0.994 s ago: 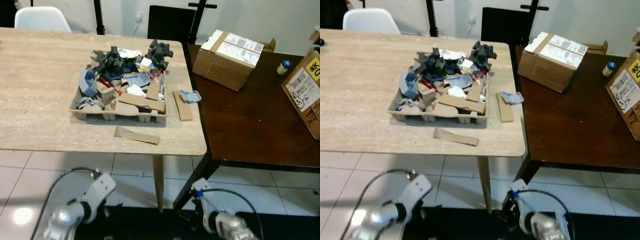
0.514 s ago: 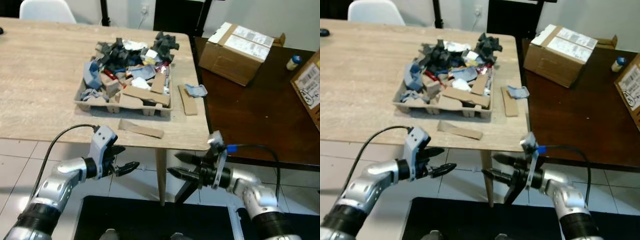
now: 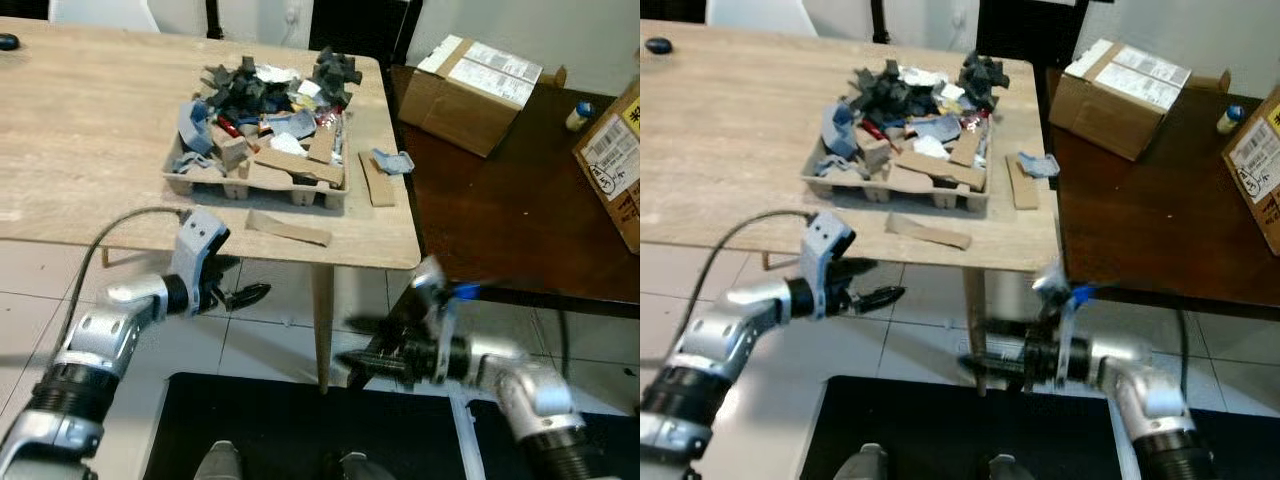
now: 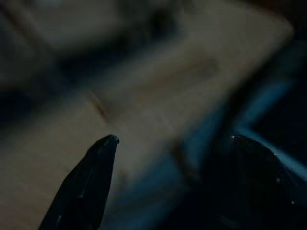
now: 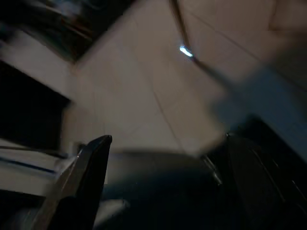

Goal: Picking trash to rubbish bin

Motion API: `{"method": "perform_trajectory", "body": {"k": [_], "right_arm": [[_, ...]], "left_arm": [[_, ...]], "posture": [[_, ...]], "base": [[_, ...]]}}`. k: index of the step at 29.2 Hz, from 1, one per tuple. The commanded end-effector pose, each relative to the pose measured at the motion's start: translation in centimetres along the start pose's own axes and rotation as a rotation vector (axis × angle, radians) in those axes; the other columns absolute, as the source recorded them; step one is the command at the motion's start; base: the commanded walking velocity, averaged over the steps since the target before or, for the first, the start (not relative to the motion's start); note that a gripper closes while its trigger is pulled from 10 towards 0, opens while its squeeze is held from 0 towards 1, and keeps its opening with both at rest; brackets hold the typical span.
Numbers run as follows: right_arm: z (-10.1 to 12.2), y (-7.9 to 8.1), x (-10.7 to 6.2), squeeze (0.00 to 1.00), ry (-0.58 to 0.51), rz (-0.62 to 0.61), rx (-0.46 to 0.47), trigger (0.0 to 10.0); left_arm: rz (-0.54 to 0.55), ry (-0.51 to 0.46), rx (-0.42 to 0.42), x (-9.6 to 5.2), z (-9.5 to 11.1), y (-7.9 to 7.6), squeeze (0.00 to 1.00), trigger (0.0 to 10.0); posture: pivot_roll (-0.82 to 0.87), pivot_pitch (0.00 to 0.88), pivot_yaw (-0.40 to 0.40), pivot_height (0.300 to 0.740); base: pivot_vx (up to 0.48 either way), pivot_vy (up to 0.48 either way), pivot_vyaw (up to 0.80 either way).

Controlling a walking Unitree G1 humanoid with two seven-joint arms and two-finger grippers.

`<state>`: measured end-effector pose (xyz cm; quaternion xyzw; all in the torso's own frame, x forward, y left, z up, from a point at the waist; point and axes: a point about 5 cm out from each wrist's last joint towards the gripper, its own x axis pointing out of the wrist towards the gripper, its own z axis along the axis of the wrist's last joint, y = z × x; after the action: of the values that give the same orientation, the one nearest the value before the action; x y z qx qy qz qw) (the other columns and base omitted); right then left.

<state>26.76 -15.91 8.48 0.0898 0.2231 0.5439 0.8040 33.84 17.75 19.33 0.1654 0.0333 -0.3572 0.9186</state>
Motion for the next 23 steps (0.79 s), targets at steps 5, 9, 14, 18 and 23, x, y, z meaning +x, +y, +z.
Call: {"method": "perform_trajectory", "body": {"k": [5, 9, 14, 18, 23], "right_arm": [[-7.9, -2.7, -0.8, 0.0, 0.412, -0.395, 0.055, 10.0], [-11.1, 0.0, -1.2, 0.0, 0.568, -0.2, 0.11, 10.0], [-12.3, 3.3, -1.6, 0.0, 0.608, 0.05, 0.212, 10.0], [-14.0, 0.1, -2.0, 0.0, 0.639, -0.251, 0.173, 10.0], [-15.7, -2.2, -3.4, 0.0, 0.589, -0.699, 0.272, 10.0]], "left_arm": [[0.0, 0.168, 0.033, 0.4, -3.4, -1.5, 0.0, 10.0], [0.036, 0.2, 0.044, 0.0, -4.3, -1.5, 0.0, 10.0], [0.14, 0.215, 0.019, -0.3, -4.6, -0.5, 0.0, 10.0], [0.276, 0.224, -0.035, -0.4, -5.4, 0.7, 0.0, 10.0], [0.433, 0.296, -0.203, -0.9, -8.8, 0.3, 0.0, 10.0]], "posture": [[0.07, 0.142, -0.052, 0.74], [0.07, 0.146, -0.055, 0.74], [0.07, 0.15, -0.06, 0.74], [0.07, 0.15, -0.056, 0.74], [0.07, 0.153, -0.056, 0.74]], "base": [[0.0, 0.0, 0.0], [0.0, 0.0, 0.0], [0.0, 0.0, 0.0], [0.0, 0.0, 0.0], [0.0, 0.0, 0.0]]}}
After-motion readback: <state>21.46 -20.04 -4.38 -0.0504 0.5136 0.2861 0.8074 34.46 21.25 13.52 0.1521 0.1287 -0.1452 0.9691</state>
